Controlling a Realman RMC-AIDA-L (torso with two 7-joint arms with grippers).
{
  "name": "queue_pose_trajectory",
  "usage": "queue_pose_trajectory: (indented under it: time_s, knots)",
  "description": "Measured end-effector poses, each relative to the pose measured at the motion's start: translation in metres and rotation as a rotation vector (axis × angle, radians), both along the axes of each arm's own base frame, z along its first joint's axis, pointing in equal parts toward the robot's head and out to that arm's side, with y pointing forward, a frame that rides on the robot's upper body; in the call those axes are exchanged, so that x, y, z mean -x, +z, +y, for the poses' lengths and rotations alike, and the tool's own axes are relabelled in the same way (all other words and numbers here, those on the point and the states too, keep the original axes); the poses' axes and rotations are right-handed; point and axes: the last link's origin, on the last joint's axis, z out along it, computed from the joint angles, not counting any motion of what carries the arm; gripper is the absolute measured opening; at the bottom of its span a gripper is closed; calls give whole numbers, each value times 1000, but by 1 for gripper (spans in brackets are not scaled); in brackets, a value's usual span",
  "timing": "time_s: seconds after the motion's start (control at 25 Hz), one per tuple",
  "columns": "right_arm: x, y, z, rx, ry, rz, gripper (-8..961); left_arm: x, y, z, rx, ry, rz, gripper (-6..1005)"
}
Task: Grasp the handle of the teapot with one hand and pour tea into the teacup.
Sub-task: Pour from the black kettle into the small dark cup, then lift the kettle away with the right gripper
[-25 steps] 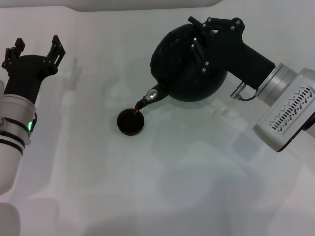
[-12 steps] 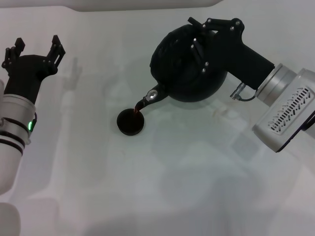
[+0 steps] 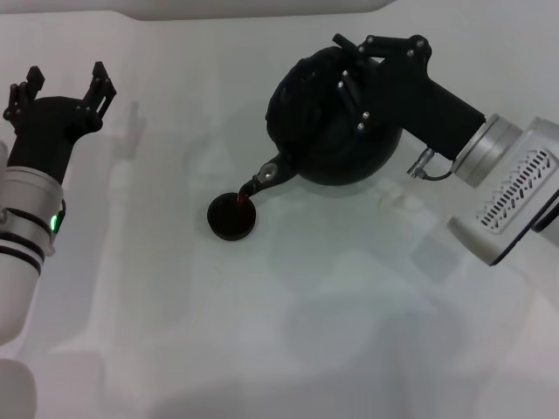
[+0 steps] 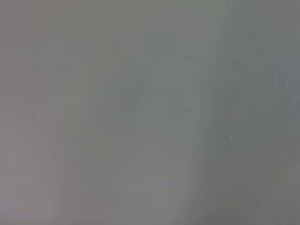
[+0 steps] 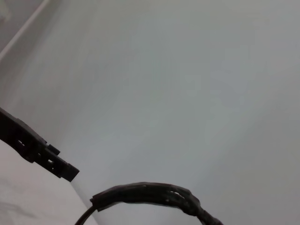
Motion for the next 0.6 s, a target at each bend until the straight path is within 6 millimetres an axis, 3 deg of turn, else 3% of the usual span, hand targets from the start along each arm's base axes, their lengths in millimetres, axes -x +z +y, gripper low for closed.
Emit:
queue_pose_trajectory:
  time_s: [0.6]
  knots:
    - [0, 7, 9, 130, -161, 225, 169, 1, 0, 0, 1, 2, 1, 887]
